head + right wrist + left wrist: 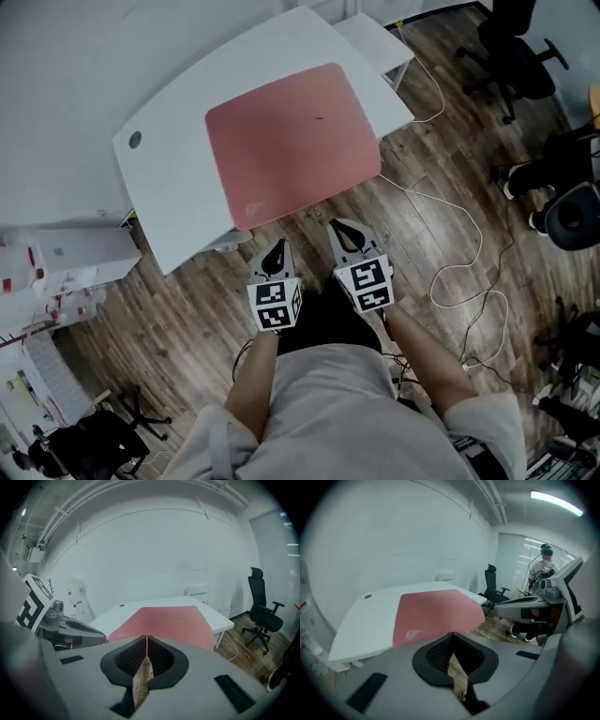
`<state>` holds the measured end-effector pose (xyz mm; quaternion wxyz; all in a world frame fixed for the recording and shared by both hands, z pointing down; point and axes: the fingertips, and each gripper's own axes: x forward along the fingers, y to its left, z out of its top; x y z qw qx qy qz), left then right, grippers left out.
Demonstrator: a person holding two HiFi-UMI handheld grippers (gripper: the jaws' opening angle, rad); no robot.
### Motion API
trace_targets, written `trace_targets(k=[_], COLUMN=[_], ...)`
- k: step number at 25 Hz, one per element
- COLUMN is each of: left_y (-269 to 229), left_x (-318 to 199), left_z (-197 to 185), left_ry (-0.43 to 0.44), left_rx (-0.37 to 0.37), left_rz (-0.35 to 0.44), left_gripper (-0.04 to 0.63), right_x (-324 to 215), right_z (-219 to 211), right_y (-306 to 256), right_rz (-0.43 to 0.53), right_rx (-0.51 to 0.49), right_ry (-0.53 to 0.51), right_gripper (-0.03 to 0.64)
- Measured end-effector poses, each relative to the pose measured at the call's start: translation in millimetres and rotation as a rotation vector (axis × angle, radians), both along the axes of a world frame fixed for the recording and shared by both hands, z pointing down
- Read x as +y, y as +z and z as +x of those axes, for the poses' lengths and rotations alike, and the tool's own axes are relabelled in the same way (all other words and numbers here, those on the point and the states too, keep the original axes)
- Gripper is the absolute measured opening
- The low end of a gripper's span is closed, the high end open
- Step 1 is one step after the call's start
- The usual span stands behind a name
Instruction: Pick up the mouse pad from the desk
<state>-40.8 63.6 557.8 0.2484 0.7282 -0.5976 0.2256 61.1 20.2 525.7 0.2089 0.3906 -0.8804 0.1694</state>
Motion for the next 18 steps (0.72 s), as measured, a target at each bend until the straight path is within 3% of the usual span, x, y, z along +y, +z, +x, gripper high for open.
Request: trace_targets(k=[7,12,18], left_y=[32.2,63.3,90.3], left_x=[-11.6,-15.5,-20.7], left_z=[-11.1,-19.6,-32.9], left_ry=[-0.114,-0.237,-0.291], left_rx=[0.061,0.269,0.287], left_rz=[0.018,-0.001,0.016], left_gripper=[0.011,0.012,0.012], right_x=[-21.9,-31.7,-48.6], right_z=[14.8,23.5,50.0], right_y=[38.5,73.1,108.4], right_rz=[-0.045,-0.176,-0.272], right_rx=[-0.036,-0.163,-0.285], right_ry=[0.078,0.145,0.277], right_gripper=[0.040,0.041,0.041])
